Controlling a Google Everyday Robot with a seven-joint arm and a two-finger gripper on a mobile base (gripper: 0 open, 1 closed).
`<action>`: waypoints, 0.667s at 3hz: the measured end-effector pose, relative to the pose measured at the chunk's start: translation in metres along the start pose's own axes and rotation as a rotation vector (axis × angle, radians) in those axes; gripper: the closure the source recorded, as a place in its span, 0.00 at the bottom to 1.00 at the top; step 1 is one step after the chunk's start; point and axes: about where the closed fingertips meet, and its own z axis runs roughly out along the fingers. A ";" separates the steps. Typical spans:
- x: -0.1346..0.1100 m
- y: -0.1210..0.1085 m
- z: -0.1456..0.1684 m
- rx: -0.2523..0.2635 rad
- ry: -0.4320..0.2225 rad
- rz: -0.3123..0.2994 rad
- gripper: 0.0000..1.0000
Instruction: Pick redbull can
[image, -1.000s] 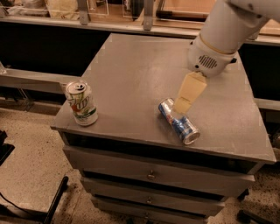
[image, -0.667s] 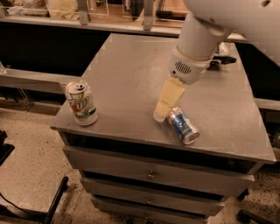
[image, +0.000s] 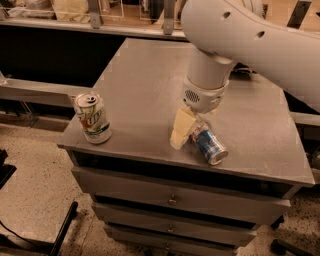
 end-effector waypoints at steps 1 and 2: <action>-0.006 0.005 0.005 -0.020 -0.016 -0.001 0.41; -0.017 0.008 -0.005 -0.061 -0.072 -0.072 0.65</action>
Offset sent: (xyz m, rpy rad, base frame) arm 0.0108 0.0297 0.0245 0.1762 -0.0319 0.2133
